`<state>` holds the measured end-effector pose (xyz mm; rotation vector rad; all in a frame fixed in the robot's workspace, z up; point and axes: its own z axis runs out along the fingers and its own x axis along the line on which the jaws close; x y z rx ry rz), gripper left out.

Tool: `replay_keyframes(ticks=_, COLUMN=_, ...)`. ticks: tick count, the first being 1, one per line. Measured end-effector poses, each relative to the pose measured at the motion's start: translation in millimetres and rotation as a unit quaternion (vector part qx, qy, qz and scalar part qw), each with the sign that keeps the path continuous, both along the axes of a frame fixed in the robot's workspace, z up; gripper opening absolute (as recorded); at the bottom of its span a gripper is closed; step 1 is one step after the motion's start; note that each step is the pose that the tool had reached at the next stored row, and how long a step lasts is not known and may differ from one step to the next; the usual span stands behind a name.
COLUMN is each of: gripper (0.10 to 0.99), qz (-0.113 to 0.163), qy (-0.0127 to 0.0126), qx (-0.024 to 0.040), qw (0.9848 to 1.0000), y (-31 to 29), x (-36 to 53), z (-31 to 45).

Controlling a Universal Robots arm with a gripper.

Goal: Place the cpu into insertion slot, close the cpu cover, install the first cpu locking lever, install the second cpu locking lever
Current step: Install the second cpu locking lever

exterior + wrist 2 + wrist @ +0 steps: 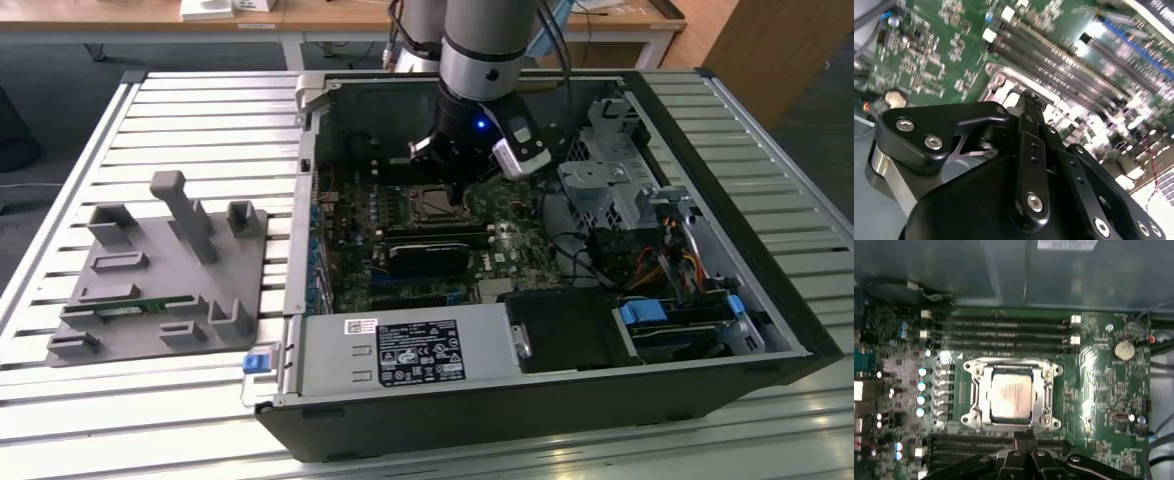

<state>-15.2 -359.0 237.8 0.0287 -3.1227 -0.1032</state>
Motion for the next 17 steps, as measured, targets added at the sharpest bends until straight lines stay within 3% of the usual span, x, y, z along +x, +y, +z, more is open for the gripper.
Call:
replay_keyframes(ticks=3, gripper=0.106, qz=0.0, qy=0.0021, qx=0.0228, qw=0.9997, y=-0.8, x=0.0, z=-0.3)
replay_keyframes(ticks=10, gripper=0.106, qz=0.0, qy=0.0042, qx=0.0235, qw=0.9997, y=-11.1, x=0.1, z=-6.2)
replay_keyframes(ticks=17, gripper=0.106, qz=0.0, qy=0.0044, qx=0.0234, qw=0.9997, y=-19.7, x=-1.2, z=-9.0)
